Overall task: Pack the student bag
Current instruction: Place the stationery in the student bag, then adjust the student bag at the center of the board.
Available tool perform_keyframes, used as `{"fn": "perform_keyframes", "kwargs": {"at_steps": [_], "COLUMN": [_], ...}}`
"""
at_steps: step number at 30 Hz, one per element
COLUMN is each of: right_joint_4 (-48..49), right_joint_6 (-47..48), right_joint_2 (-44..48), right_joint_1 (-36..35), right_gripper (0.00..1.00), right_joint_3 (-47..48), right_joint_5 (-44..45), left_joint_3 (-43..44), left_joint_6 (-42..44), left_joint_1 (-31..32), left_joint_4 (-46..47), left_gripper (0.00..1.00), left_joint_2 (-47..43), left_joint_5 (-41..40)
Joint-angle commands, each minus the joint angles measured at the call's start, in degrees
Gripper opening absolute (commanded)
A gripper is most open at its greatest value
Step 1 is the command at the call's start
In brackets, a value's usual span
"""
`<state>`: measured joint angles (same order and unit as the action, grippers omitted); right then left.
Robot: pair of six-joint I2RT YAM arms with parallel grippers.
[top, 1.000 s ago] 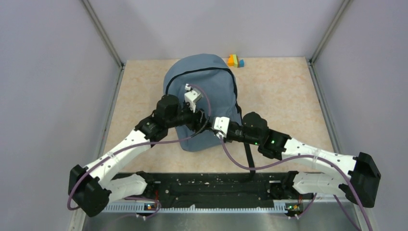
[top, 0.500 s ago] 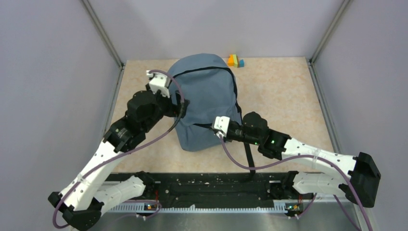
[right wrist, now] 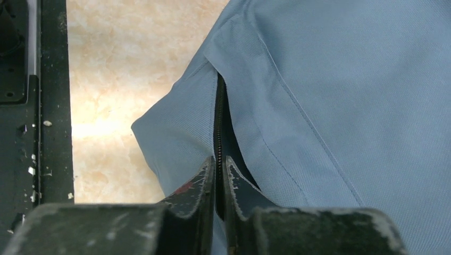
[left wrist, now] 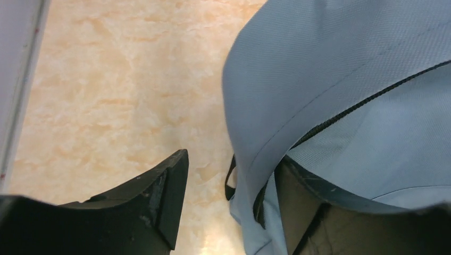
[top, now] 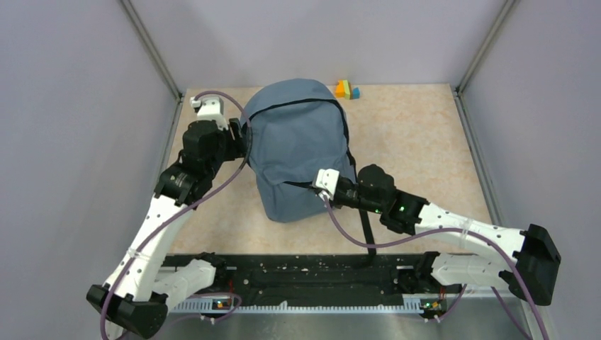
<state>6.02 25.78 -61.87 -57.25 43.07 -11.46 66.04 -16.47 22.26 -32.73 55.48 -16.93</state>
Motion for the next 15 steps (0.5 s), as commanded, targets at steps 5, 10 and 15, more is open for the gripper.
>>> {"fn": "perform_keyframes", "kwargs": {"at_steps": [5,10,15], "right_joint_4": [-4.4,-10.3,-8.6], "right_joint_6": [-9.8,-13.1,-18.0], "right_joint_2": [-0.3,0.6,5.9], "right_joint_1": [-0.3,-0.4,-0.5], "right_gripper": [0.25,0.31,0.30], "right_joint_3": [12.4,14.7,6.7], "right_joint_5": [13.9,20.7,12.2], "left_joint_3": [-0.2,-1.1,-1.9], "left_joint_6": [5.0,6.2,6.8], "left_joint_1": [-2.2,-2.2,-2.2], "left_joint_4": [7.6,7.6,7.9], "left_gripper": [0.25,0.00,0.00], "left_joint_2": [4.6,5.6,4.0], "left_joint_5": [18.4,19.3,19.4]}}
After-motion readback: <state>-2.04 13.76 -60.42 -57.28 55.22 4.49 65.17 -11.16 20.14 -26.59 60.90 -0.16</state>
